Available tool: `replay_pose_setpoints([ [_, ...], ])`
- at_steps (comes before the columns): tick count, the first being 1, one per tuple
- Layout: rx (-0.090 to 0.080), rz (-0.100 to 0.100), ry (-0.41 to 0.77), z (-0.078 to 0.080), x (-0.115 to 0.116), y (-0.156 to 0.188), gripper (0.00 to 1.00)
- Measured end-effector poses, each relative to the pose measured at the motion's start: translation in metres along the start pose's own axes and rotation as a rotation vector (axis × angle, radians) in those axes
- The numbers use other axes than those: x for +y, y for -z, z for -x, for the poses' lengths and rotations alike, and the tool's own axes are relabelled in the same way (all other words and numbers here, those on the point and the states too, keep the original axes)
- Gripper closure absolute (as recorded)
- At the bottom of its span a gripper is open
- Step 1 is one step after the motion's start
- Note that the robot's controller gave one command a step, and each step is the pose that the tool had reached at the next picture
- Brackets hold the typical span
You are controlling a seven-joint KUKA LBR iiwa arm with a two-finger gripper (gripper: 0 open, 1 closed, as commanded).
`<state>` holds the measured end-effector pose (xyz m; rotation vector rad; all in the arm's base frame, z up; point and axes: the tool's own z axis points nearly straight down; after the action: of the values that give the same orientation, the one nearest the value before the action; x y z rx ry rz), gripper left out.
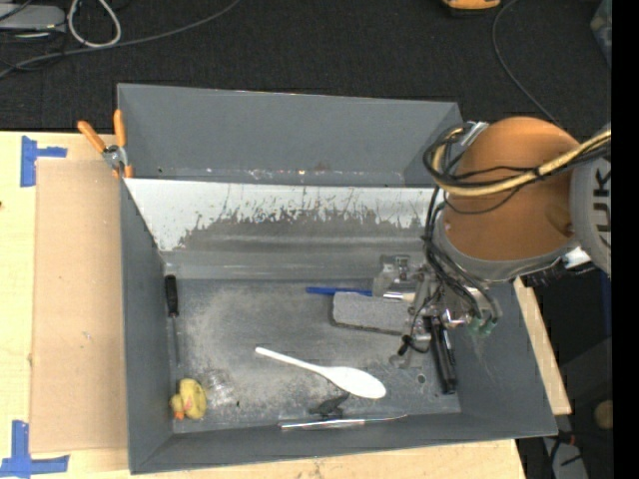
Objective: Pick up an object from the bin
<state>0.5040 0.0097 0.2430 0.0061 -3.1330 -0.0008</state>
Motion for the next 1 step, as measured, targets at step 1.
replay_pose_setpoints([
  [1,-0.007,0.0,0.0,0.0013,-0.0001,0.0032,0.0],
])
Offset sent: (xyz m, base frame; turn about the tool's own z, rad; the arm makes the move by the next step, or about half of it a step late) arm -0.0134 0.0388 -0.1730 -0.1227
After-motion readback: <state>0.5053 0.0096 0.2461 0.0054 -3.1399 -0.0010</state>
